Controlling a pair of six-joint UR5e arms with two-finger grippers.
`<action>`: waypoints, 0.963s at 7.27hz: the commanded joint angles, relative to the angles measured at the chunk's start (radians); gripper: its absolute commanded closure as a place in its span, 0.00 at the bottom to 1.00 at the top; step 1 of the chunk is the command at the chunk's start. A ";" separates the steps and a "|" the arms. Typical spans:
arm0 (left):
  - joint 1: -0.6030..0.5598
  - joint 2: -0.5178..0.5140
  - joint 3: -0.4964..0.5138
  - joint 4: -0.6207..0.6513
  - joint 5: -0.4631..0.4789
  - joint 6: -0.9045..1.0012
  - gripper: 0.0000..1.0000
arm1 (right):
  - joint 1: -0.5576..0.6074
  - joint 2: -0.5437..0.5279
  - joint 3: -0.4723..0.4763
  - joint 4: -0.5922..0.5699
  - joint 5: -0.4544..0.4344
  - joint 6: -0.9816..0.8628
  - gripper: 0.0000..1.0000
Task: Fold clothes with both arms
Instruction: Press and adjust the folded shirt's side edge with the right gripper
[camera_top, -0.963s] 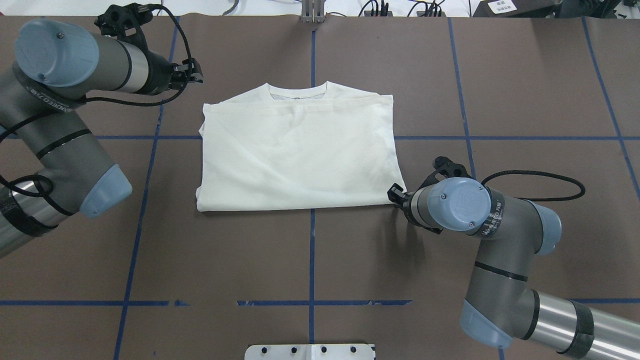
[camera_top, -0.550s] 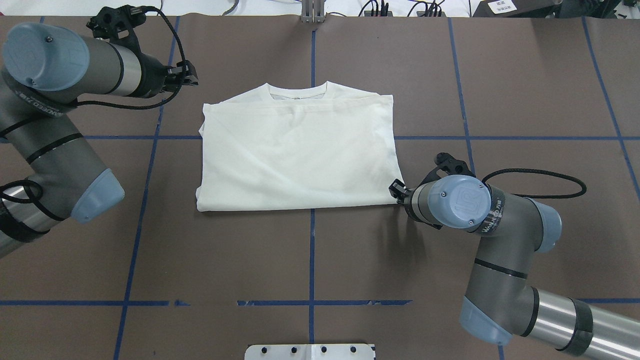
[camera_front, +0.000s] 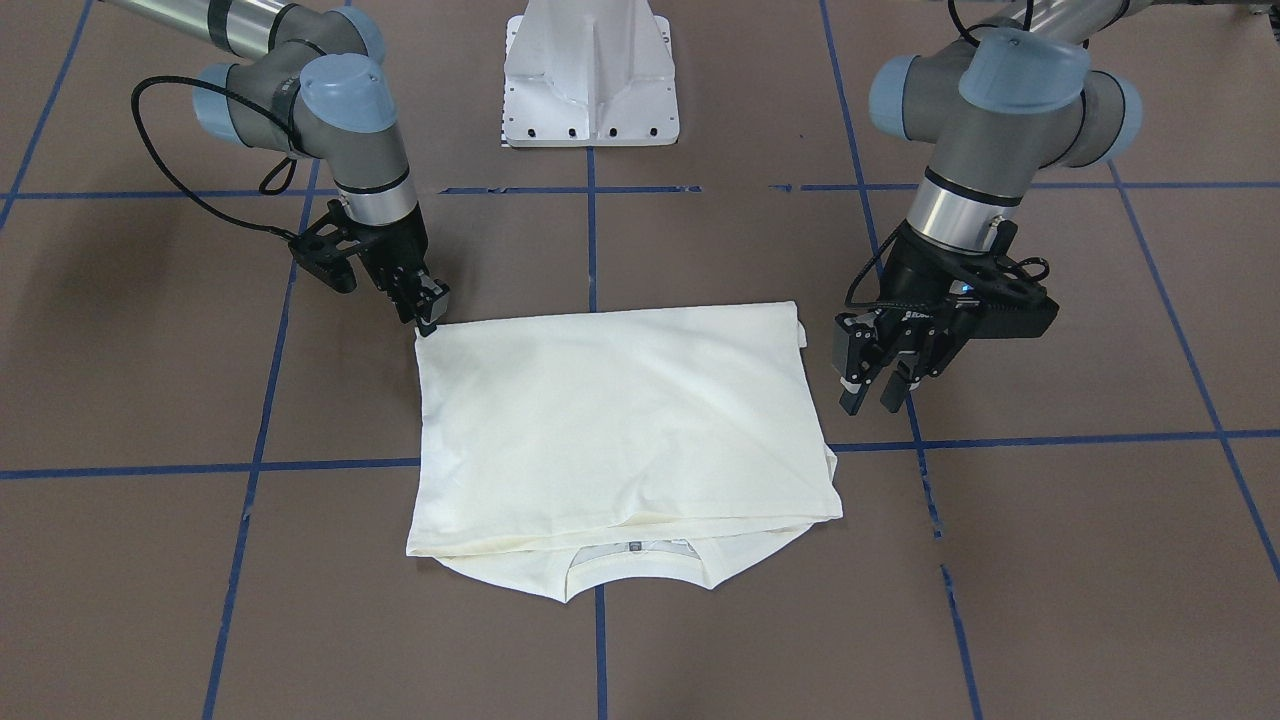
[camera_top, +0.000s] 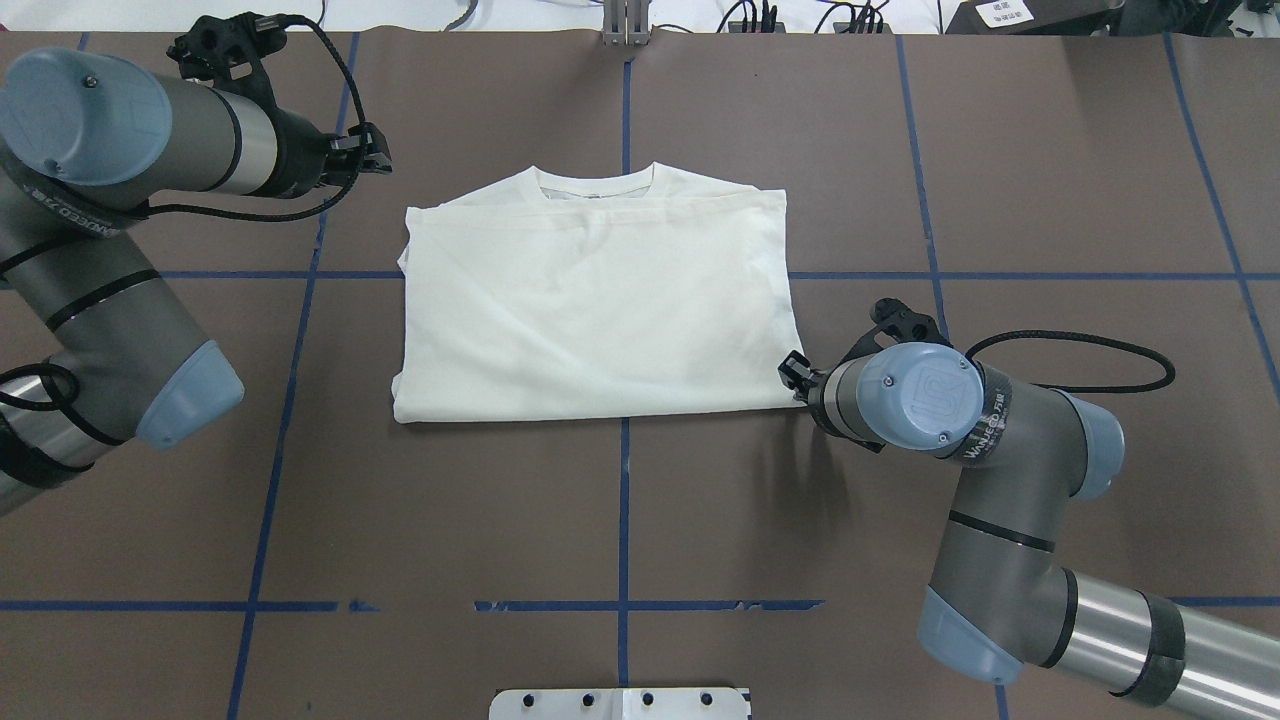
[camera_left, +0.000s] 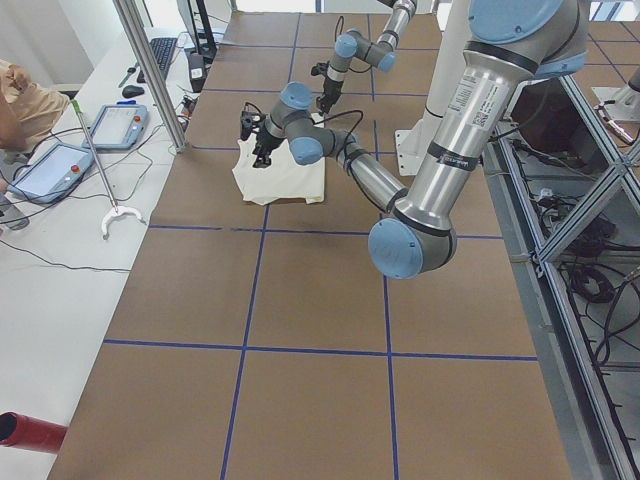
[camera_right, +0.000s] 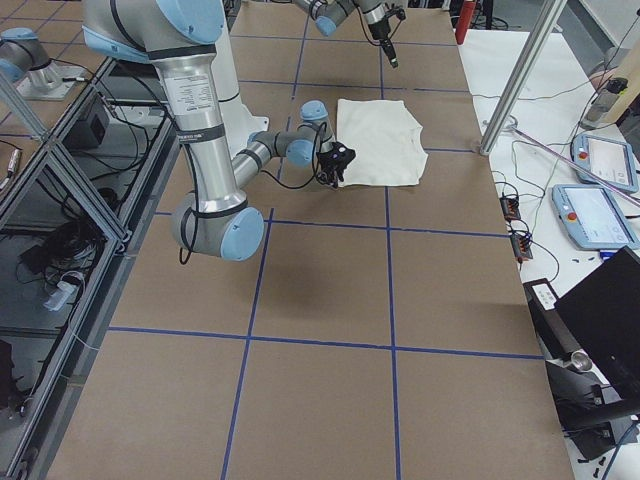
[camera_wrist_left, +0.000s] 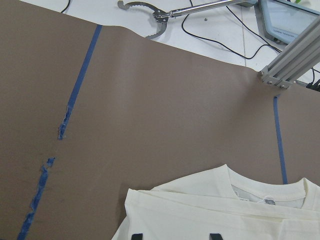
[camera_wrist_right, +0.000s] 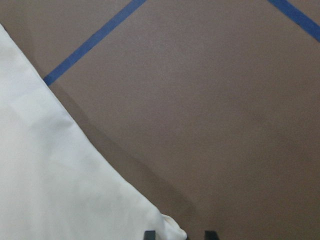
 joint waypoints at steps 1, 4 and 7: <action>0.000 0.002 0.000 0.001 0.000 0.000 0.47 | -0.004 0.002 -0.003 0.000 0.002 0.002 0.53; 0.000 0.011 0.000 -0.001 0.000 0.000 0.47 | -0.004 0.005 -0.008 0.000 0.002 -0.001 0.50; 0.000 0.011 -0.002 0.001 0.000 0.000 0.47 | -0.004 0.007 -0.014 0.000 0.002 -0.007 0.51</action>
